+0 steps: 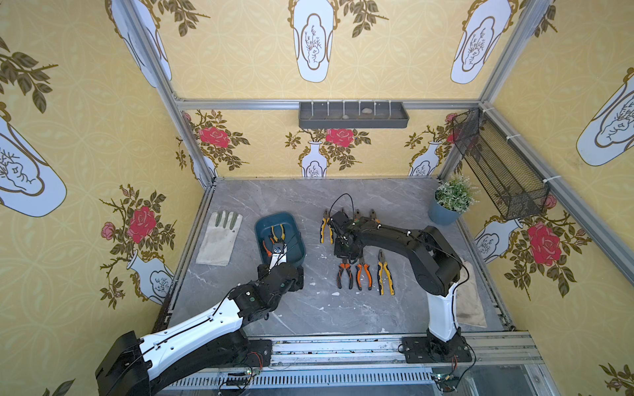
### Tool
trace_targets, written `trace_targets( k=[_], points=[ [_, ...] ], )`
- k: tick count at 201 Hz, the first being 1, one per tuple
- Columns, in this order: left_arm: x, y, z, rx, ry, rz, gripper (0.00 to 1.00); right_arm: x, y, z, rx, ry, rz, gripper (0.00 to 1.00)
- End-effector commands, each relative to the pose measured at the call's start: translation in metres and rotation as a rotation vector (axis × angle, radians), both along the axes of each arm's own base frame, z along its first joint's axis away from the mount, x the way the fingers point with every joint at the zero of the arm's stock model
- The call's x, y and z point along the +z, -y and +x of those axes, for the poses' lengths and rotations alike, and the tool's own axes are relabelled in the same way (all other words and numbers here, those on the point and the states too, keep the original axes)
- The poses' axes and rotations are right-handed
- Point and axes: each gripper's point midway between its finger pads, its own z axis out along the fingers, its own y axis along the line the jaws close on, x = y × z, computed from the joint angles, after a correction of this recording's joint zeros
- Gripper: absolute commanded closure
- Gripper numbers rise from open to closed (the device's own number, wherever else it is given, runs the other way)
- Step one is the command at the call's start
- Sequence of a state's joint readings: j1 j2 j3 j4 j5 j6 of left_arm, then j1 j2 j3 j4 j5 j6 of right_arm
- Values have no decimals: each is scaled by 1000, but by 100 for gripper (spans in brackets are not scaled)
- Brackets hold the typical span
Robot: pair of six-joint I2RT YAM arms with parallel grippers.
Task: Take the pliers out of the storage box
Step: Place the pliers at the center of the board, then adjust the pliers in the storage box.
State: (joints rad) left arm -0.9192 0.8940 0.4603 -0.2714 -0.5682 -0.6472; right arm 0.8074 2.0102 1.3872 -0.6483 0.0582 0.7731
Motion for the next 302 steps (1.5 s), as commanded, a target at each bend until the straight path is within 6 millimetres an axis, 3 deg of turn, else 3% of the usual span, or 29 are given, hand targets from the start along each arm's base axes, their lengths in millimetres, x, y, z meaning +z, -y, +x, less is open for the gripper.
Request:
trace_targets(
  k=[1, 31, 74, 98, 111, 136, 158, 184, 209, 234, 262, 302],
  points=[
    [-3, -2, 0, 8, 1, 2, 1, 4, 0, 2, 1, 13, -2, 70],
    [-2, -2, 0, 8, 2, 1, 1, 24, -7, 9, 29, 42, 15, 65],
    [2, -12, 2, 46, -19, 30, 1, 127, -10, 23, 90, 265, 96, 63],
    [3, -24, 9, 92, -80, -28, 1, 151, 2, 12, 122, 359, 166, 64],
    [5, -30, 16, 120, -105, -88, 1, 151, 8, 4, 132, 389, 215, 65],
    [2, -53, 32, 222, -164, -164, 1, 130, 11, -17, 126, 383, 316, 65],
    [-10, -67, 51, 274, -275, -194, 13, 108, 13, -31, 112, 388, 389, 65],
    [-11, -60, 74, 234, -370, -141, 33, 86, 15, -42, 105, 400, 406, 65],
    [-13, -50, 94, 209, -443, -101, 34, 62, 14, -53, 116, 397, 381, 65],
    [-21, -43, 109, 213, -489, -92, 34, 60, 9, -54, 129, 409, 371, 65],
    [-55, -37, 119, 216, -599, -67, 51, 57, 18, -53, 102, 426, 370, 65],
    [-83, -47, 118, 286, -654, -12, 52, 60, 27, -54, 78, 439, 399, 65]
  ],
)
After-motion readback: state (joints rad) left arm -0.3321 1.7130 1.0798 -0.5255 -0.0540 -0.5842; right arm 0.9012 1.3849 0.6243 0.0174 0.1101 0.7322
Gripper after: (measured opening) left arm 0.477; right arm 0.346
